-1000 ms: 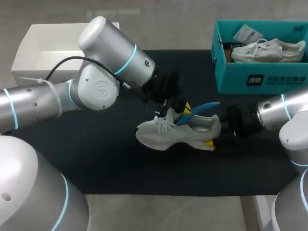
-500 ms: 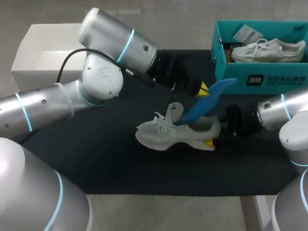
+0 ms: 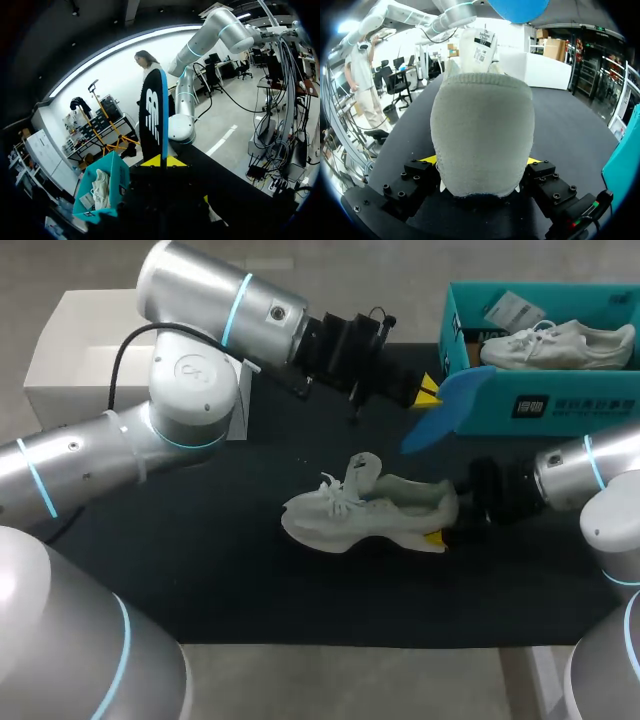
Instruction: Take the shoe out of the shoebox, open the shoe tongue, remove and reinsert the insole, then place the shoe into the shoebox
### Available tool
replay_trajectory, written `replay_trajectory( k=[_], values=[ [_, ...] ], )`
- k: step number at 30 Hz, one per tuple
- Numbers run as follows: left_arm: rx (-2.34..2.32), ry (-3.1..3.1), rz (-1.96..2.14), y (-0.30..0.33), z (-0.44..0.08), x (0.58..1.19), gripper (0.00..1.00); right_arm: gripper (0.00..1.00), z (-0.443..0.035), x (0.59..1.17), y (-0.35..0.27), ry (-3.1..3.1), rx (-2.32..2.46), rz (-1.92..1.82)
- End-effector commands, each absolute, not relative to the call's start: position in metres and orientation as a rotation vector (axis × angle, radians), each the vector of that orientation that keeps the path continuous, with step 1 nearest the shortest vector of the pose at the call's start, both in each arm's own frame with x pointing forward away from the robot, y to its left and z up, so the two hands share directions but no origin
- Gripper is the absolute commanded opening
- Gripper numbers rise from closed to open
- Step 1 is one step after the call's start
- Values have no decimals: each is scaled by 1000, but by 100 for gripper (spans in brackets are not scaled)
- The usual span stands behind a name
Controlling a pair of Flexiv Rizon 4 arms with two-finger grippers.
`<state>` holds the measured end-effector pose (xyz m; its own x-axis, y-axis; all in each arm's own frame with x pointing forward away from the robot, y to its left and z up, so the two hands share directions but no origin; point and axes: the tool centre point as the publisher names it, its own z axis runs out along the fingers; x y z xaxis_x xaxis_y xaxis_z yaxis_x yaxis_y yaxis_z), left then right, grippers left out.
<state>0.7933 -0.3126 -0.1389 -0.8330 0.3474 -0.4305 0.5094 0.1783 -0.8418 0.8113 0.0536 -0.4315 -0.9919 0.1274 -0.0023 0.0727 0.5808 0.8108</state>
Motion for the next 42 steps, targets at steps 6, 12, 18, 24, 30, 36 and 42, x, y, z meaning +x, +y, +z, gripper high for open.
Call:
replay_trajectory(
  k=[6,12,18,24,30,36,42],
  values=[
    [851,2305,-1731,-314,-137,796,0,0,-437,810,56,2740,176,1396],
    [851,2305,-1731,-314,-137,796,0,0,-437,810,56,2740,176,1396],
    [851,2305,-1731,-314,-137,796,0,0,-437,810,56,2740,176,1396],
    [851,2305,-1731,-314,-137,796,0,0,-437,810,56,2740,176,1396],
    [851,2305,-1731,-314,-137,796,0,0,-437,810,56,2740,176,1396],
    [851,2305,-1731,-314,-137,796,0,0,-437,810,56,2740,176,1396],
    [834,2322,-1755,-311,-134,791,0,0,-437,810,56,2740,176,1396]
  ],
)
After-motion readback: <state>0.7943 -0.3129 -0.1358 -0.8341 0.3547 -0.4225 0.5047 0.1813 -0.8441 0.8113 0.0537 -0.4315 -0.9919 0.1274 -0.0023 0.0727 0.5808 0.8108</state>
